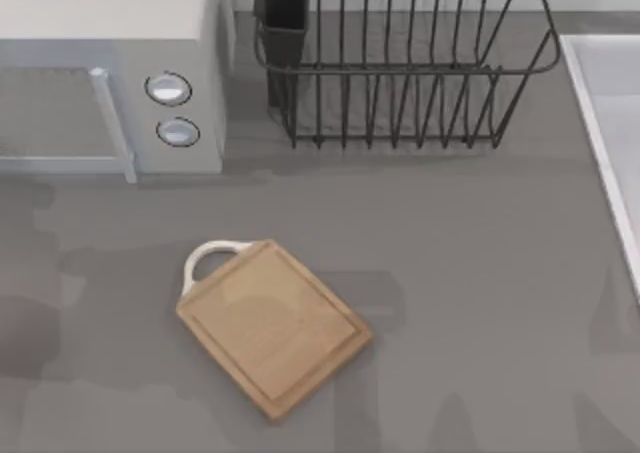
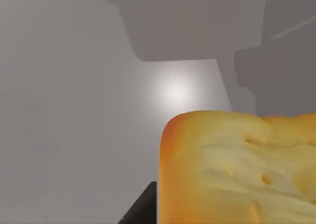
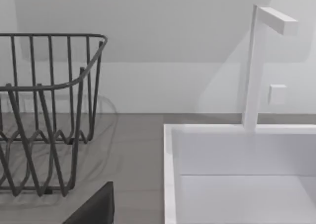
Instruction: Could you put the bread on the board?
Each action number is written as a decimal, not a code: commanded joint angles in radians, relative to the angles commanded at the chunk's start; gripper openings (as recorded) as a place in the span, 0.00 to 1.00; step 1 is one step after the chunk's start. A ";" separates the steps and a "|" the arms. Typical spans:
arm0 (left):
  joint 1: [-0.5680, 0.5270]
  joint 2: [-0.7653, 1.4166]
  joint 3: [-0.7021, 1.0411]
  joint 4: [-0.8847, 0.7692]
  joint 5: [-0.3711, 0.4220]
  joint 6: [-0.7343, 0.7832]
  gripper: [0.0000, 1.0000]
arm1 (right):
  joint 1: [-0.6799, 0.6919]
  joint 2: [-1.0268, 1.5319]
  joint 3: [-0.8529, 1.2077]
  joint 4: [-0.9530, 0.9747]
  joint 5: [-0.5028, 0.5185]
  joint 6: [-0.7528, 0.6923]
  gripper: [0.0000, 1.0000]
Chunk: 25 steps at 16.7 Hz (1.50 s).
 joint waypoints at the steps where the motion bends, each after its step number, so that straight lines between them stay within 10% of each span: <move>1: -0.041 0.014 -0.007 -0.007 -0.009 -0.039 0.00 | 0.000 0.000 0.000 0.000 0.000 0.000 1.00; 14: -0.674 0.113 0.093 0.010 -0.088 -1.008 0.00 | 0.000 0.000 0.000 0.000 0.000 0.000 1.00; 25: -0.849 0.168 0.188 0.087 -0.004 -1.064 0.00 | 0.000 0.000 0.000 0.000 0.000 0.000 1.00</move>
